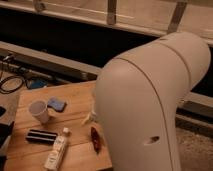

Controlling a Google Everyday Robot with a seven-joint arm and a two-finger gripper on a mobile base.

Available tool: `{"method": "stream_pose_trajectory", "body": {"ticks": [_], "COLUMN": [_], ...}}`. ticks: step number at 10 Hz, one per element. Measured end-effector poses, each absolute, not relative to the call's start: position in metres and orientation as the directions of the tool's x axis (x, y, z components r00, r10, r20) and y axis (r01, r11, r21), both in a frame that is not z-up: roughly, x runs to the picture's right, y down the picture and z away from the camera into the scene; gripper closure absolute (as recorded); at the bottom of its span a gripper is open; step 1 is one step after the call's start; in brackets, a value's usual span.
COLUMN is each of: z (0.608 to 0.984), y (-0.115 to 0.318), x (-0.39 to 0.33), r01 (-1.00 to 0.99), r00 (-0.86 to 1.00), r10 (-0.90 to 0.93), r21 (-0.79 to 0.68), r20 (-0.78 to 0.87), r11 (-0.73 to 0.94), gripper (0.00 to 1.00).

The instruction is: Place the pepper in the ceramic bowl

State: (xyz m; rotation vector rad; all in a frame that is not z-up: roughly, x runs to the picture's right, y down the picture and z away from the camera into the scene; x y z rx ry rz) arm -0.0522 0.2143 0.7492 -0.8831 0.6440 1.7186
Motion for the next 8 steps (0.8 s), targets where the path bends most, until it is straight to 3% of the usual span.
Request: {"method": "stream_pose_trajectory", "body": {"ticks": [8], "z": [0.754], "y": [0.225], "x": [-0.057], "r01": [-0.951], "r00": [-0.084], "r10": [0.542], "r21": [-0.095], "r20": [-0.836], "r11": [-0.295], "gripper": [0.2]}}
